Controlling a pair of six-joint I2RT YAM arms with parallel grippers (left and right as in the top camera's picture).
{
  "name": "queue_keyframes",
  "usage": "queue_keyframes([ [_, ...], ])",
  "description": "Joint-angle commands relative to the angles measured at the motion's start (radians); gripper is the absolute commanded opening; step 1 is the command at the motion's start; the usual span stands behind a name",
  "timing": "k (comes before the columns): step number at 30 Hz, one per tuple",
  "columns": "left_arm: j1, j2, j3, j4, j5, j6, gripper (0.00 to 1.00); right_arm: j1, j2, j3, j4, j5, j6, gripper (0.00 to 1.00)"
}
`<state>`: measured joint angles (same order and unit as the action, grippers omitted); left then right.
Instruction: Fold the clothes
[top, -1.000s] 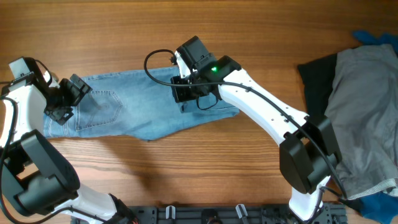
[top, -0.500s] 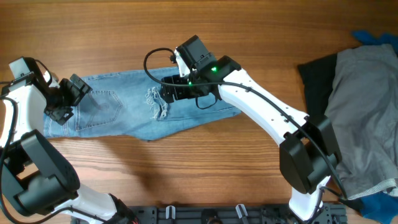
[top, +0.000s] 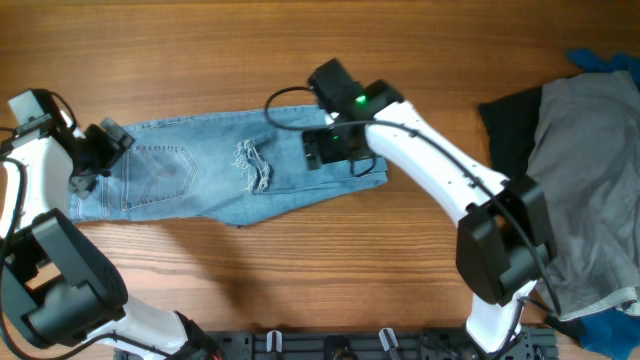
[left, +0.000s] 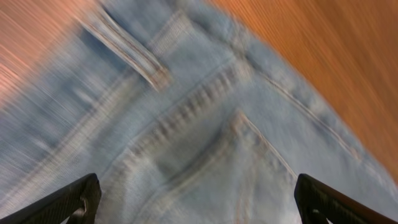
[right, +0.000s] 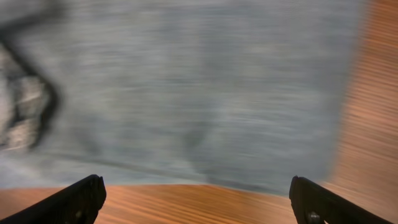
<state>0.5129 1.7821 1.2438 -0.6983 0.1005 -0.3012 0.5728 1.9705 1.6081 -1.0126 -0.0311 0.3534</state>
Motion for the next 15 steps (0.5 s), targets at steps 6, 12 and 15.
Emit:
queue_keyframes([
  [6, 0.164, 0.016, 0.000, 0.158, -0.140, 0.010, 1.00, -0.148, -0.011, 0.016, -0.065, 0.058, -0.014, 1.00],
  [12, 0.224, 0.137, 0.000, 0.148, 0.126, 0.188, 0.95, -0.156, -0.011, 0.016, -0.066, 0.058, -0.014, 1.00],
  [15, 0.232, 0.195, 0.000, 0.128, 0.166, 0.264, 0.96, -0.156, -0.011, 0.016, -0.066, 0.058, -0.014, 1.00],
])
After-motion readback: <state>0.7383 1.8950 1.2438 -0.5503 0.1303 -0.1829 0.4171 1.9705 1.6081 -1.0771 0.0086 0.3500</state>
